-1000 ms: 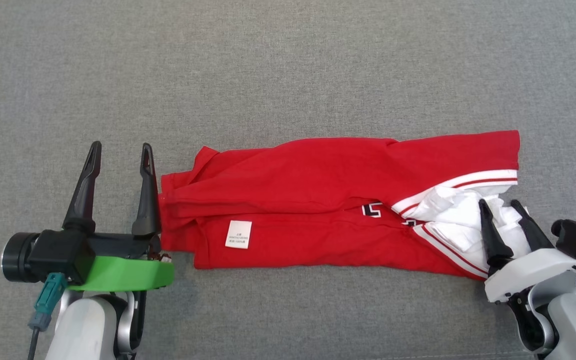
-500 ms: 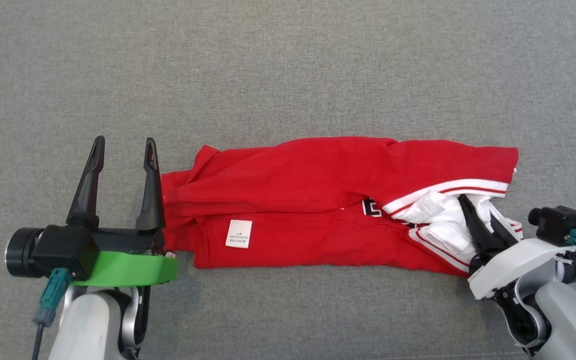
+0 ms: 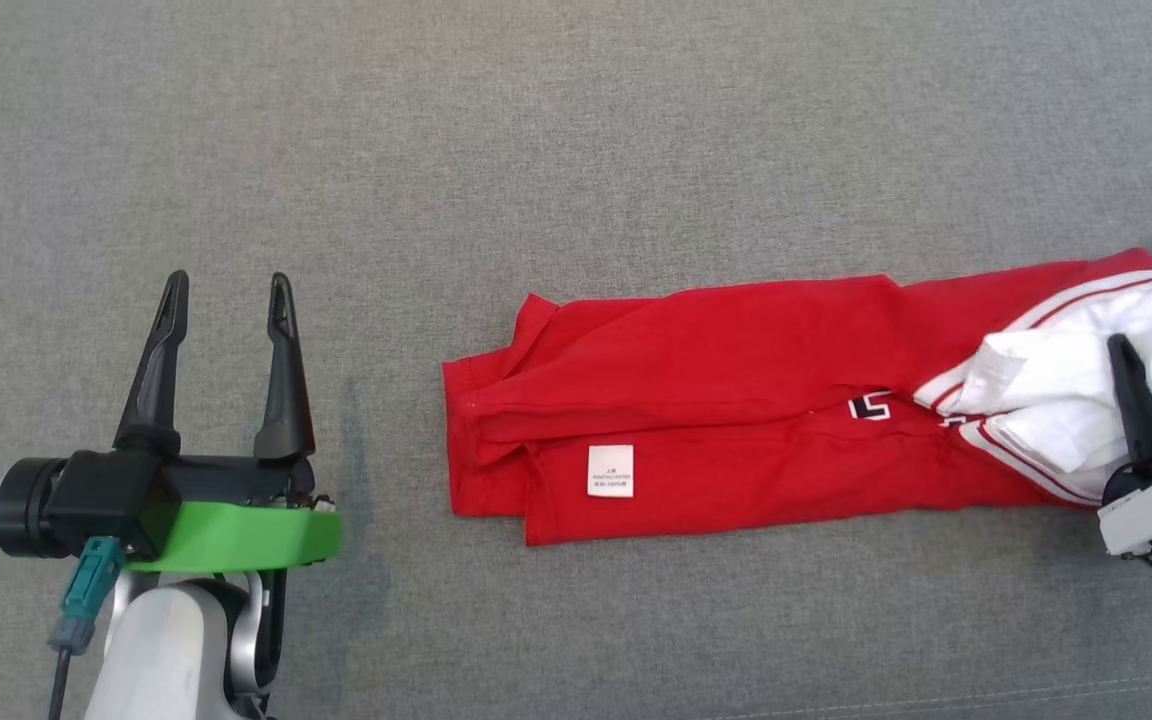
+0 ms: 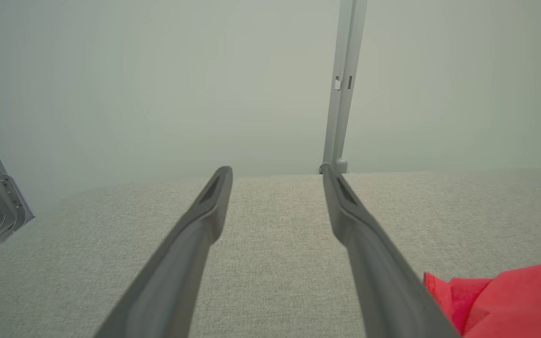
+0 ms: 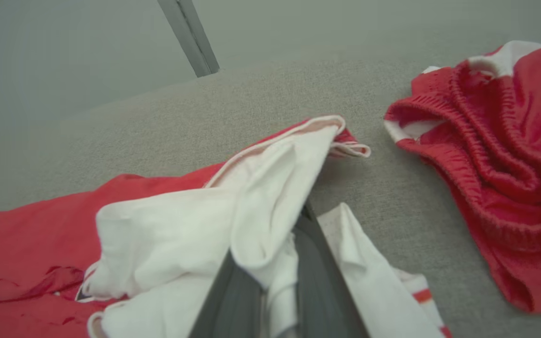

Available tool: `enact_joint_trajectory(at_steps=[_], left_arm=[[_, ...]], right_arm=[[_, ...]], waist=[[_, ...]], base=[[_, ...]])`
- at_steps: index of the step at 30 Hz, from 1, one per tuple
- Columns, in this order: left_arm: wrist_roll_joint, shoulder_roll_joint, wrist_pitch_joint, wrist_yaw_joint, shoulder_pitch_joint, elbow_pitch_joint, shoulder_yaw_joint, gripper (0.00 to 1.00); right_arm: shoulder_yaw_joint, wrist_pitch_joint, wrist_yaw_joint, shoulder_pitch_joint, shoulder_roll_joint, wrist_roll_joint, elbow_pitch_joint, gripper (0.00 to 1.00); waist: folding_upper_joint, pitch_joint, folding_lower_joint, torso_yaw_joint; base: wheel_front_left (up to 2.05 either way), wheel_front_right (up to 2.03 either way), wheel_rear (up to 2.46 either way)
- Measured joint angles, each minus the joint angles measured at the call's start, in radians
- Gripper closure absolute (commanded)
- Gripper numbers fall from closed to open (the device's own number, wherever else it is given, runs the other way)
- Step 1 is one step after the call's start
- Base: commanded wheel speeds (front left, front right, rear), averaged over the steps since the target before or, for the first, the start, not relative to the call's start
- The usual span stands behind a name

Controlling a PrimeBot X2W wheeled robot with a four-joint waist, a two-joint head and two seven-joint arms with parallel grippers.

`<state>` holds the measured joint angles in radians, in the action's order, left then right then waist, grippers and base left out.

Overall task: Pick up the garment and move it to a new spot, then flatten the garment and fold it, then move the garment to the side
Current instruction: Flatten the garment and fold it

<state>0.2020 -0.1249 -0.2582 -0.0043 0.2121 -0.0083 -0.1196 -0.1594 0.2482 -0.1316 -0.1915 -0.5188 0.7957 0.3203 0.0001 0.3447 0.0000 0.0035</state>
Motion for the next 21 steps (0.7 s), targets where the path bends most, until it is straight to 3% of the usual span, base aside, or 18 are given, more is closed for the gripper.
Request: enact_joint_trajectory(at_steps=[4,9,15,21], left_arm=[[0.0,0.005,0.0,-0.006,-0.002,0.004,0.008,0.0],[0.0,0.01,0.0,-0.014,-0.018,0.009,0.011,0.0],[0.001,0.019,0.0,-0.024,-0.021,0.017,0.0,0.0],[0.001,0.034,0.0,-0.036,-0.021,0.025,-0.017,0.0]], right_arm=[[-0.008,-0.016,0.0,-0.026,-0.009,-0.081,-0.15,1.0],[-0.043,-0.117,0.001,-0.045,0.047,-0.173,-0.328,1.0],[-0.114,-0.226,0.001,-0.062,0.202,-0.259,-0.426,1.0],[-0.158,-0.24,0.001,-0.063,0.39,-0.341,-0.355,1.0]], waist=[[0.0,-0.022,0.0,-0.01],[0.0,-0.054,0.0,-0.015],[0.0,-0.086,0.0,-0.002],[0.0,-0.097,0.0,0.035]], base=[[0.0,0.0,0.0],[0.0,0.0,0.0],[0.0,0.0,0.0],[0.0,0.0,0.0]])
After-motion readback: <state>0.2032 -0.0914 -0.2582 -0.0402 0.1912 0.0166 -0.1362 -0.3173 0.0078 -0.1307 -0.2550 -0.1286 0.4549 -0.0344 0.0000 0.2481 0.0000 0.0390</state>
